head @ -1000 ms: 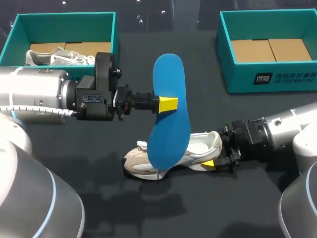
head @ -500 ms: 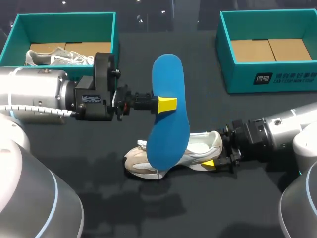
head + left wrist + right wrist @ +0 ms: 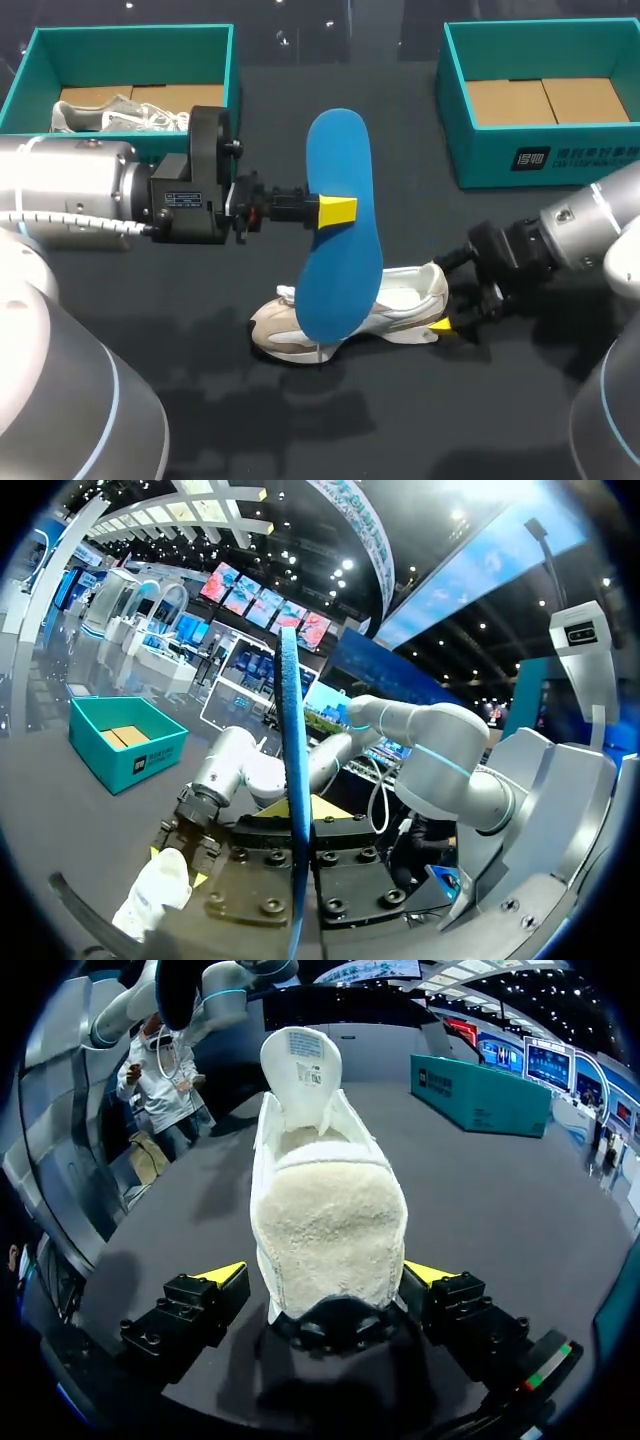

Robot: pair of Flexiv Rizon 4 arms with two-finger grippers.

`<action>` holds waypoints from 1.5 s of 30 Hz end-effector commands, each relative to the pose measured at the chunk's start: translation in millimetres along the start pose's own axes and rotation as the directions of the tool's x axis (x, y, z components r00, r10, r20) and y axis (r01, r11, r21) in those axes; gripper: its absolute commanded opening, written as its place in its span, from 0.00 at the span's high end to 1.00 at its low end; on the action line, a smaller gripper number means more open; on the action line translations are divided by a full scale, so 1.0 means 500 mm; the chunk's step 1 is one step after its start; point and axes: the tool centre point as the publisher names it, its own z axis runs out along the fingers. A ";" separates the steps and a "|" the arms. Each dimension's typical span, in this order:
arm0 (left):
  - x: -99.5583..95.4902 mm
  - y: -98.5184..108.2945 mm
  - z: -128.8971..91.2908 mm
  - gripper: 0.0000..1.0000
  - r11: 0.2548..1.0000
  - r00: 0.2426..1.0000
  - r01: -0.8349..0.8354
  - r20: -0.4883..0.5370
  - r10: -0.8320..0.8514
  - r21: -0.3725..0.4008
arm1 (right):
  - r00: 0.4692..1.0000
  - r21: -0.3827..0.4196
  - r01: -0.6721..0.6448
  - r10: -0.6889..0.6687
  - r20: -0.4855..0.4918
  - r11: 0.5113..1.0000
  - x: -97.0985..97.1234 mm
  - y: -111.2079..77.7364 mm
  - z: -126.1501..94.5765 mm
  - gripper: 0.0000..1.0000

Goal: Take the shoe out of the shoebox, open the shoe tongue, remove and reinsert the insole, then place the shoe into the shoebox

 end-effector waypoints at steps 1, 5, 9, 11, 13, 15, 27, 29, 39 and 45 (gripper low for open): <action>-0.002 0.002 0.006 1.00 1.000 1.000 -0.001 0.000 0.001 0.003 | 0.999 0.247 -0.027 0.033 -0.019 0.969 0.015 0.023 -0.029 0.00; -0.002 0.002 0.006 1.00 1.000 1.000 -0.001 0.000 0.001 0.003 | 0.998 0.366 -0.050 0.057 -0.010 0.929 0.027 0.038 -0.044 0.00; -0.002 0.002 0.006 1.00 1.000 1.000 -0.001 0.000 0.001 0.003 | 0.998 0.453 -0.065 0.065 0.015 0.889 0.037 0.054 -0.053 0.00; -0.002 0.002 0.006 1.00 1.000 1.000 -0.001 0.000 0.001 0.003 | 0.996 0.498 -0.084 0.073 0.041 0.863 0.040 0.063 -0.058 0.00; -0.002 0.002 0.006 1.00 1.000 1.000 -0.001 0.000 0.001 0.003 | 0.996 0.519 -0.092 0.076 0.052 0.850 0.042 0.071 -0.063 0.00; -0.002 0.002 0.006 1.00 1.000 1.000 -0.001 0.000 0.001 0.003 | 0.993 0.580 -0.119 0.094 0.073 0.806 0.042 0.077 -0.066 0.00; -0.002 0.002 0.006 1.00 1.000 1.000 -0.001 0.000 0.001 0.003 | 0.987 0.643 -0.149 0.076 0.140 0.751 0.044 0.090 -0.076 0.00; -0.002 0.002 0.006 1.00 1.000 1.000 -0.001 0.000 0.001 0.003 | 0.987 0.643 -0.149 0.076 0.140 0.751 0.044 0.090 -0.076 0.00; -0.002 0.002 0.006 1.00 1.000 1.000 -0.001 0.000 0.001 0.003 | 0.983 0.676 -0.134 0.008 0.186 0.724 0.041 0.113 -0.065 0.00; -0.002 0.002 0.006 1.00 1.000 1.000 -0.001 0.000 0.001 0.003 | 0.983 0.718 -0.151 0.025 0.182 0.679 0.033 0.119 -0.064 0.00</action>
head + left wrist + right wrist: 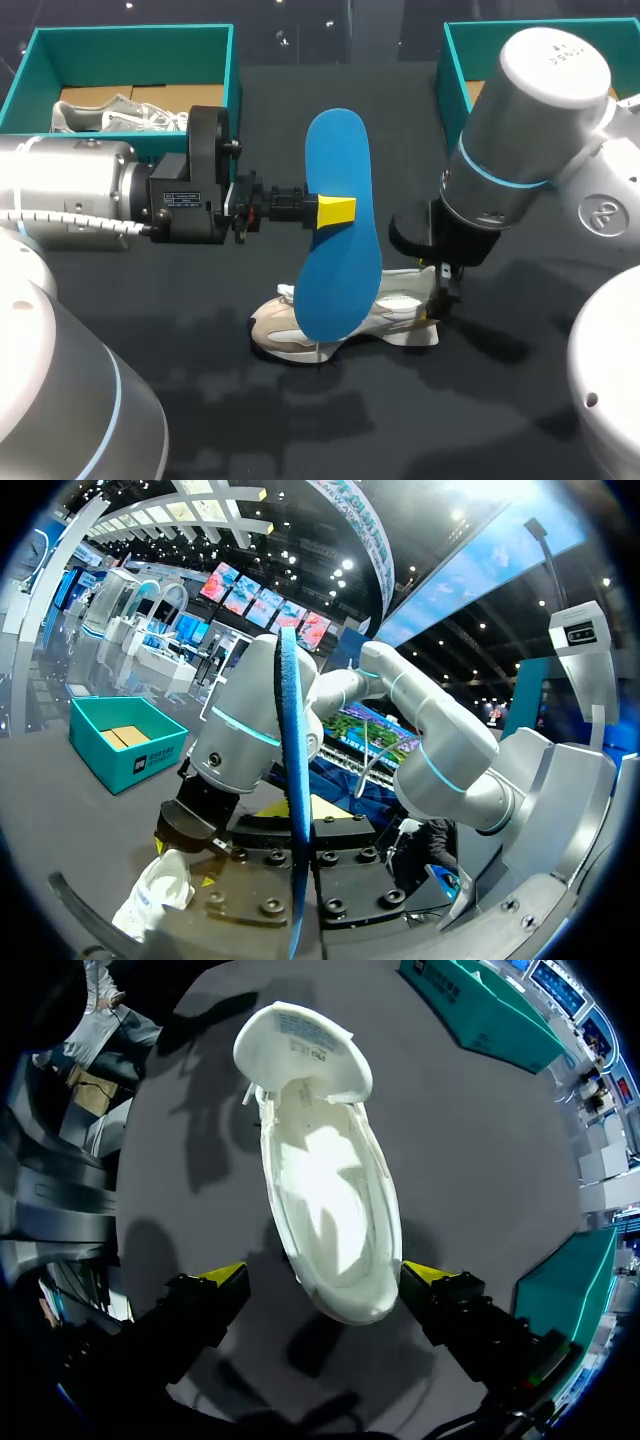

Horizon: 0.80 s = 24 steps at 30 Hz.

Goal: Take the shoe out of the shoebox, open the shoe tongue, remove and reinsert the insole, then place the shoe into the shoebox

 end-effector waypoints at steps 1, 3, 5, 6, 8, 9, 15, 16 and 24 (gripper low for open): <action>-0.002 0.001 0.008 1.00 1.000 1.000 0.000 0.000 0.000 0.003 | 1.000 0.081 -0.006 0.006 -0.008 0.997 -0.007 0.013 -0.001 0.00; -0.002 0.001 0.008 1.00 1.000 1.000 0.000 0.000 0.000 0.003 | 1.000 0.084 -0.005 0.006 -0.008 0.996 -0.008 0.014 -0.003 0.00; -0.002 0.001 0.008 1.00 1.000 1.000 0.000 0.000 0.000 0.003 | 1.000 0.085 -0.004 0.005 -0.008 0.996 -0.008 0.014 -0.004 0.00; -0.002 0.001 0.008 1.00 1.000 1.000 0.000 0.000 0.000 0.003 | 1.000 0.083 -0.004 0.004 -0.008 0.997 -0.008 0.014 -0.004 0.00; -0.002 0.001 0.008 1.00 1.000 1.000 0.000 0.000 0.000 0.003 | 1.000 0.082 -0.003 0.004 -0.008 0.997 -0.008 0.016 -0.007 0.00; -0.002 0.001 0.008 1.00 1.000 1.000 0.000 0.000 0.000 0.003 | 1.000 0.081 0.001 -0.001 -0.008 0.997 -0.009 0.019 -0.009 0.00; -0.002 0.001 0.008 1.00 1.000 1.000 0.000 0.000 0.000 0.003 | 0.999 0.102 0.041 -0.041 -0.006 0.994 -0.035 0.061 -0.014 0.00; -0.002 0.001 0.008 1.00 1.000 1.000 0.000 0.000 0.000 0.003 | 0.999 0.107 0.049 -0.048 -0.008 0.993 -0.040 0.069 -0.011 0.00; -0.002 0.001 0.008 1.00 1.000 1.000 0.000 0.000 0.000 0.003 | 0.996 0.121 0.086 -0.084 -0.015 0.989 -0.074 0.102 0.023 0.00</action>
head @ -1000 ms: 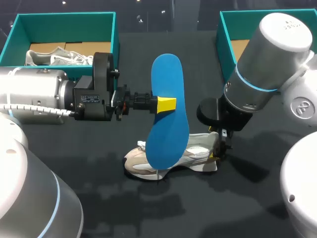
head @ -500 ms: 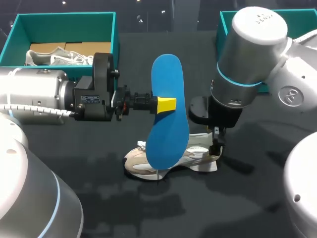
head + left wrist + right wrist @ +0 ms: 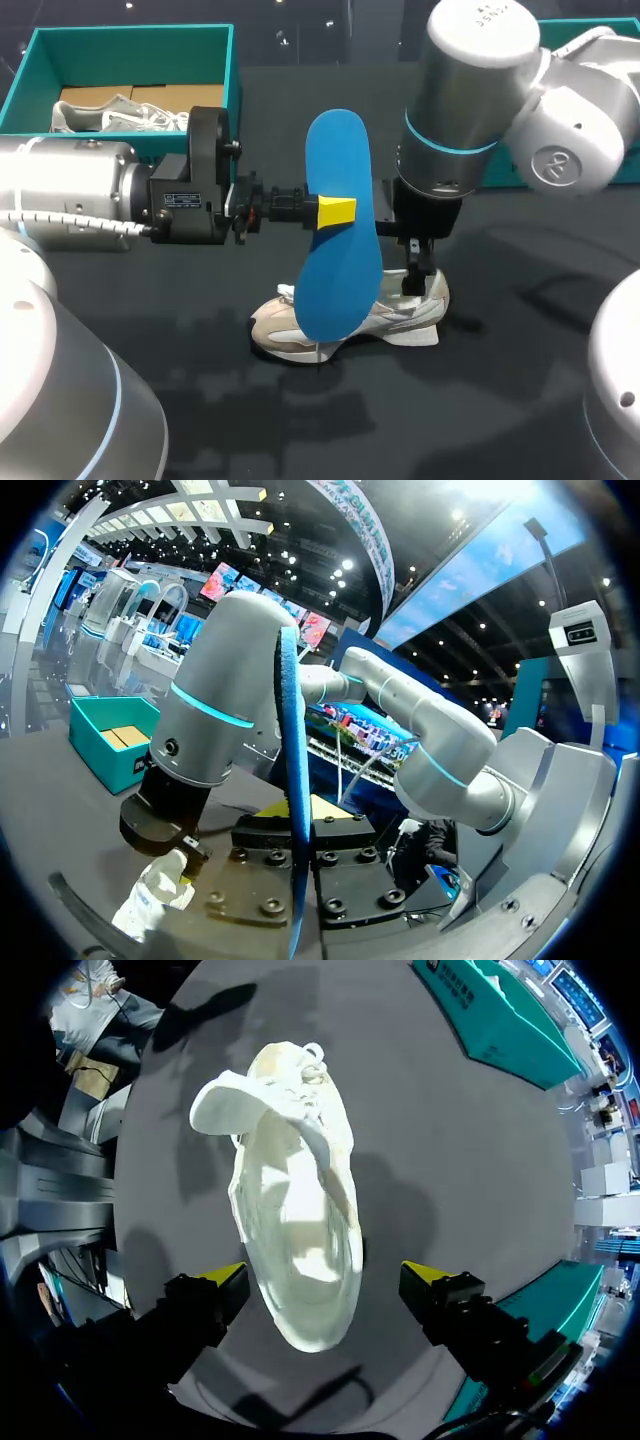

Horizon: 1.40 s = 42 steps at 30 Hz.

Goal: Take the shoe out of the shoebox, open the shoe tongue, remove and reinsert the insole, then place the shoe into the shoebox

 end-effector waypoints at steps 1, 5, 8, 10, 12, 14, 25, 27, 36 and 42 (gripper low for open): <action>-0.002 0.001 0.007 1.00 1.000 1.000 0.000 0.000 0.000 0.002 | 1.000 0.041 0.004 -0.004 -0.013 0.999 -0.025 0.032 0.042 0.00; -0.002 0.001 0.007 1.00 1.000 1.000 0.000 0.000 0.000 0.002 | 1.000 0.041 0.018 -0.017 -0.024 0.999 -0.031 0.044 0.068 0.05; -0.002 0.001 0.007 1.00 1.000 1.000 0.000 0.000 0.000 0.002 | 0.999 0.046 0.022 -0.020 -0.034 0.999 -0.032 0.052 0.085 0.06; -0.002 0.001 0.007 1.00 1.000 1.000 0.000 0.000 0.000 0.002 | 0.999 0.053 0.022 -0.020 -0.037 0.998 -0.032 0.058 0.093 0.11; -0.002 0.001 0.007 1.00 1.000 1.000 0.000 0.000 0.000 0.002 | 0.999 0.061 0.021 -0.018 -0.038 0.998 -0.033 0.060 0.102 0.16; -0.002 0.001 0.007 1.00 1.000 1.000 0.000 0.000 0.000 0.002 | 0.999 0.055 0.022 -0.020 -0.036 0.998 -0.034 0.062 0.111 0.19; -0.002 0.001 0.007 1.00 1.000 1.000 0.000 0.000 0.000 0.002 | 0.998 0.050 0.017 -0.014 -0.057 0.999 -0.029 0.060 0.148 0.51; -0.002 0.001 0.007 1.00 1.000 1.000 0.000 0.000 0.000 0.002 | 0.998 0.050 0.016 -0.013 -0.059 0.999 -0.026 0.060 0.151 0.54; -0.002 0.001 0.007 1.00 1.000 1.000 0.000 0.000 0.000 0.002 | 0.998 0.055 0.012 -0.008 -0.064 0.998 -0.014 0.059 0.150 1.00; -0.002 0.001 0.007 1.00 1.000 1.000 0.000 0.000 0.000 0.002 | 0.998 0.055 0.002 0.001 -0.067 0.999 -0.012 0.054 0.135 1.00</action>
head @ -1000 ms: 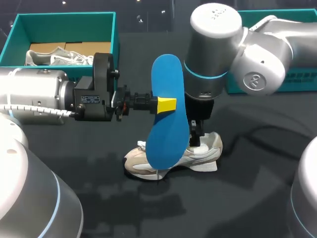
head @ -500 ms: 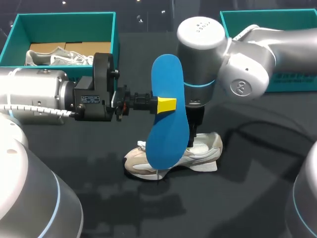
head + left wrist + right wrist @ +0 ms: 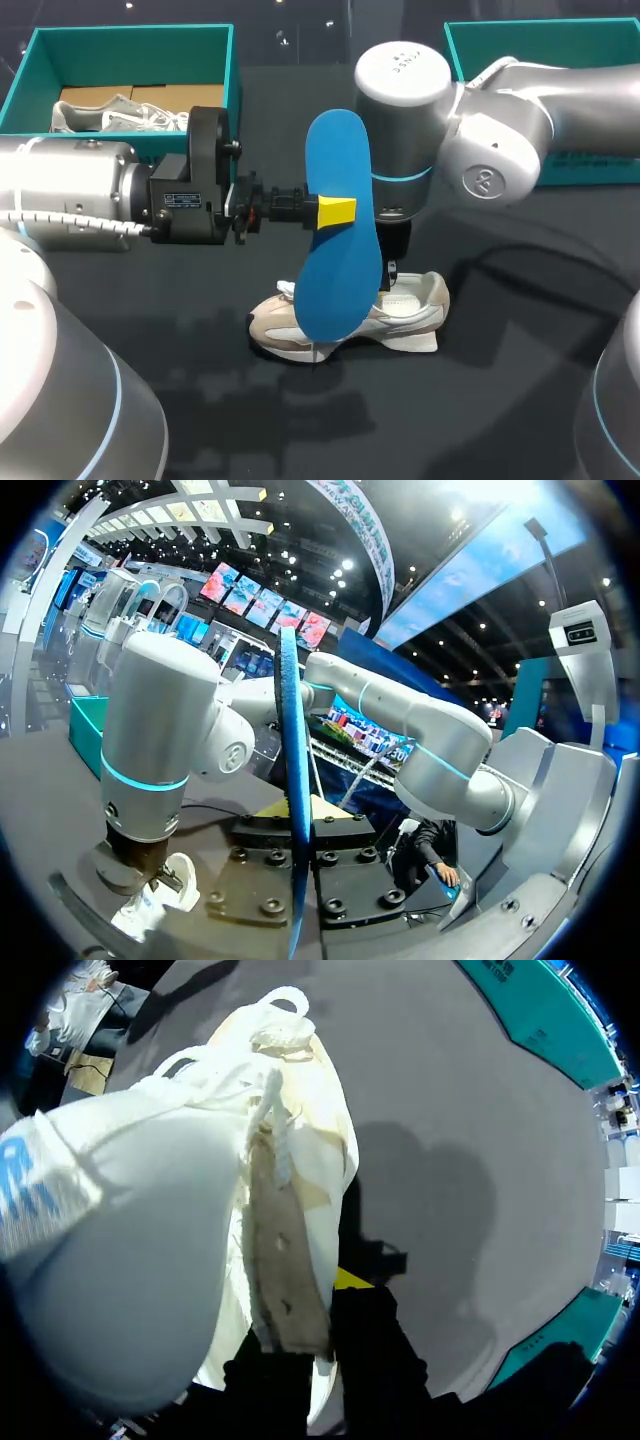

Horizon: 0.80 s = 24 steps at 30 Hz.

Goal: Take the shoe out of the shoebox, open the shoe tongue, remove and reinsert the insole, then place the shoe into the shoebox

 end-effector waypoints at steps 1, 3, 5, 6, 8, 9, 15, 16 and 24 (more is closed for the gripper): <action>-0.002 0.001 0.007 1.00 1.000 1.000 0.000 0.000 0.000 0.002 | 1.000 -0.001 -0.007 0.007 -0.004 1.000 0.005 -0.004 -0.016 1.00; -0.002 0.001 0.007 1.00 1.000 1.000 0.000 0.000 0.000 0.002 | 1.000 0.002 -0.017 0.017 -0.010 1.000 0.006 -0.006 -0.025 1.00; -0.002 0.001 0.007 1.00 1.000 1.000 0.000 0.000 0.000 0.002 | 0.999 0.001 -0.043 0.043 -0.015 0.999 0.009 -0.009 -0.037 1.00; -0.002 0.001 0.007 1.00 1.000 1.000 0.000 0.000 0.000 0.002 | 0.998 0.007 -0.058 0.058 -0.015 0.998 0.011 -0.010 -0.043 1.00; -0.002 0.001 0.007 1.00 1.000 1.000 0.000 0.000 0.000 0.002 | 0.995 0.006 -0.099 0.100 -0.014 0.995 0.017 -0.016 -0.058 1.00; -0.002 0.001 0.007 1.00 1.000 1.000 0.000 0.000 0.000 0.002 | 0.991 0.007 -0.131 0.131 -0.015 0.991 0.021 -0.019 -0.065 1.00; -0.002 0.001 0.007 1.00 1.000 1.000 0.000 0.000 0.000 0.002 | 0.907 -0.025 -0.420 0.419 -0.044 0.907 0.052 -0.033 -0.099 1.00; -0.002 0.001 0.007 1.00 1.000 1.000 0.000 0.000 0.000 0.002 | 0.884 -0.036 -0.467 0.465 -0.040 0.884 0.058 -0.030 -0.103 1.00; -0.002 0.001 0.007 1.00 1.000 1.000 0.000 0.000 0.000 0.002 | 0.857 -0.020 -0.515 0.515 -0.011 0.857 0.073 -0.010 -0.115 1.00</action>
